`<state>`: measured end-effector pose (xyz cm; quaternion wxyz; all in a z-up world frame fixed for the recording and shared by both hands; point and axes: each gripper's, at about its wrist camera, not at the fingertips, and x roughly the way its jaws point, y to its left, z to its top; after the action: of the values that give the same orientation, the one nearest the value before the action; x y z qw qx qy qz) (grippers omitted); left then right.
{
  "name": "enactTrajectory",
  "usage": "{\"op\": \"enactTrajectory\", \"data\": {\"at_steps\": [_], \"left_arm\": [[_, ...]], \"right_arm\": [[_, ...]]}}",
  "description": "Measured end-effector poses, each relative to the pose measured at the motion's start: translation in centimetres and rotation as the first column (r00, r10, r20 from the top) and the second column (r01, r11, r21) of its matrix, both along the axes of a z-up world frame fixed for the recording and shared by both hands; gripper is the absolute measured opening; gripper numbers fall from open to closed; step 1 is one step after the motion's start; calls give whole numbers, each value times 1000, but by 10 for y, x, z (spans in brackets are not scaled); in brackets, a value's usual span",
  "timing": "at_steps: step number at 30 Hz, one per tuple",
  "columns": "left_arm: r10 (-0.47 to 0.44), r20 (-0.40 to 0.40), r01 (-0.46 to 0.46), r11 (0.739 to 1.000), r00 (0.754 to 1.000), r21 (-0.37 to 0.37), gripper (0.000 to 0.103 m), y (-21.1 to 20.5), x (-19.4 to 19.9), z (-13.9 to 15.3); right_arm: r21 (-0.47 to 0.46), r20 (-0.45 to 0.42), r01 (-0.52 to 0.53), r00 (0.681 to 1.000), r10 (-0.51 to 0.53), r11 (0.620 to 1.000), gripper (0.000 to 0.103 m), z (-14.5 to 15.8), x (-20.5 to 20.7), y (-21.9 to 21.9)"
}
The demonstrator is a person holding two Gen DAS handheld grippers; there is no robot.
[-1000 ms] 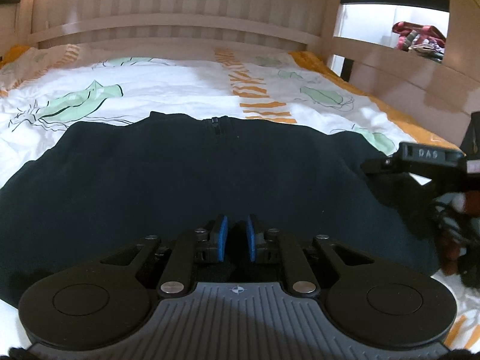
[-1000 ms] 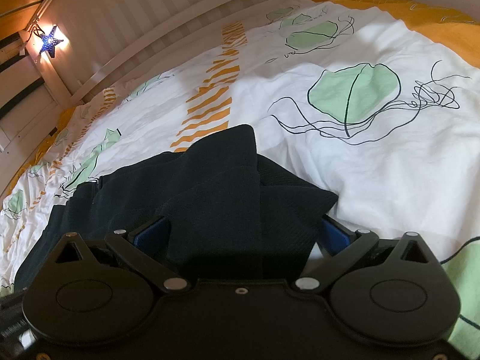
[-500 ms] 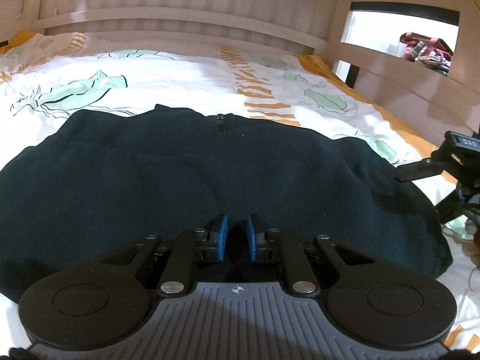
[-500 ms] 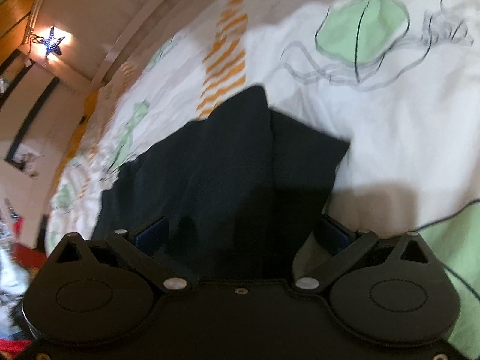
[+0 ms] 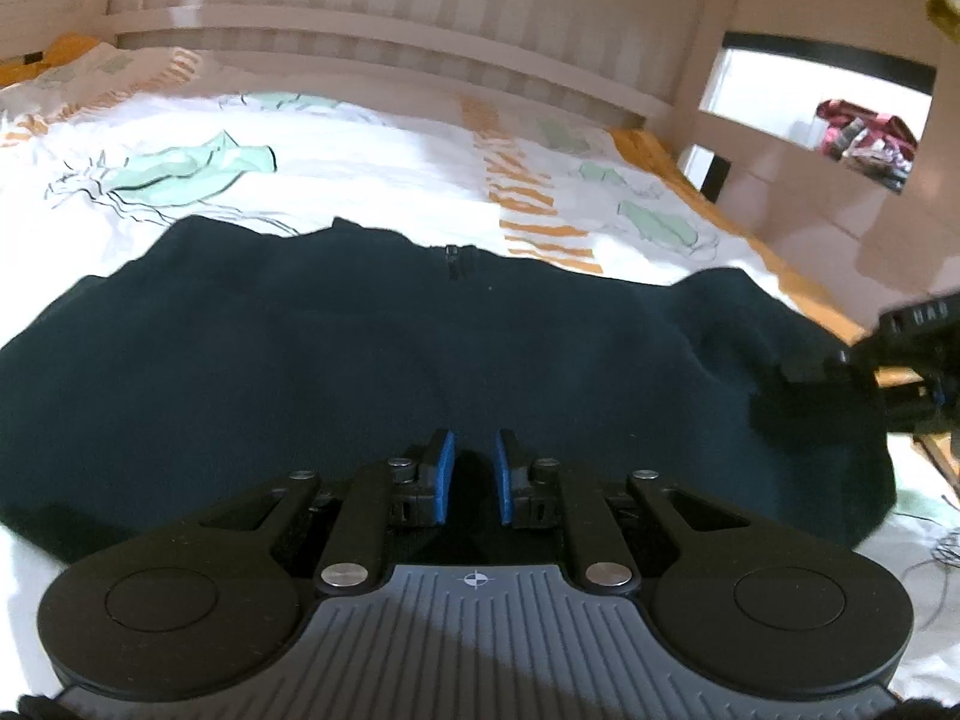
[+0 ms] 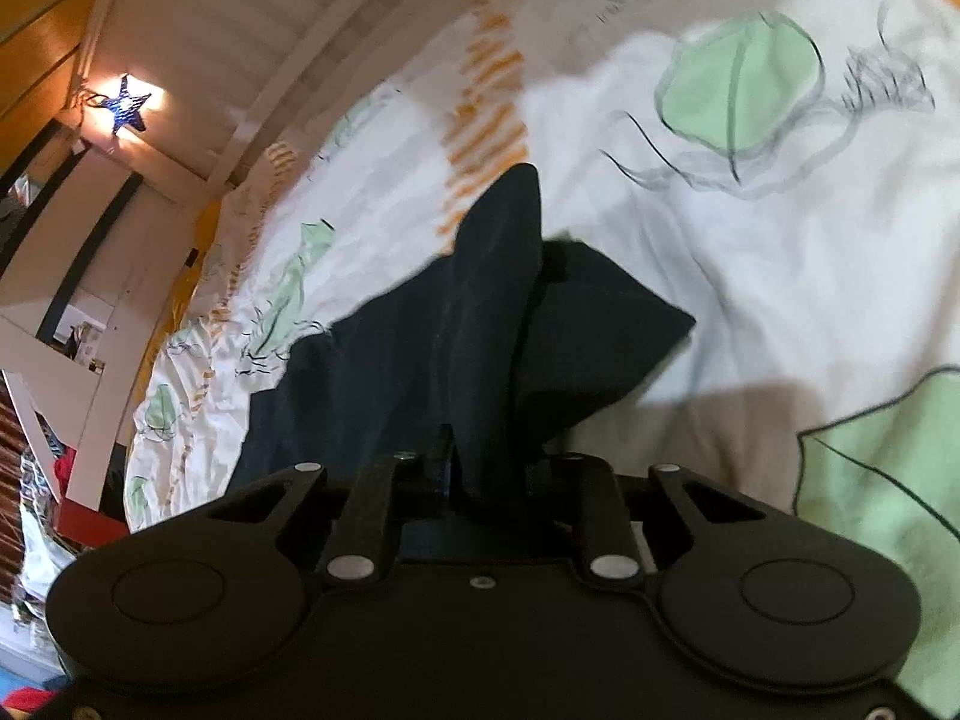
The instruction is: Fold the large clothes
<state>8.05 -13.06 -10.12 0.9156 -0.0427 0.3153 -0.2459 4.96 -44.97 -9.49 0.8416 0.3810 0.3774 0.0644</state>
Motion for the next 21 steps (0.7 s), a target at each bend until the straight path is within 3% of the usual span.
{"op": "enactTrajectory", "data": {"at_steps": [4,11,16,21], "left_arm": [[-32,40,30,998,999,48,15,-4,-12,-5],[-48,21,48,999,999,23,17,-3,-2,-14],[-36,7,36,999,999,-30,17,4,-1,-16],[-18,-44,13,994,999,-106,17,27,1,-17]], "right_arm": [[-9,25,-6,1000,6,1000,28,26,5,13],[89,65,-45,997,39,995,28,66,29,47],[104,49,-162,986,157,981,28,84,71,102],[66,-3,-319,948,320,946,28,83,125,179]]}}
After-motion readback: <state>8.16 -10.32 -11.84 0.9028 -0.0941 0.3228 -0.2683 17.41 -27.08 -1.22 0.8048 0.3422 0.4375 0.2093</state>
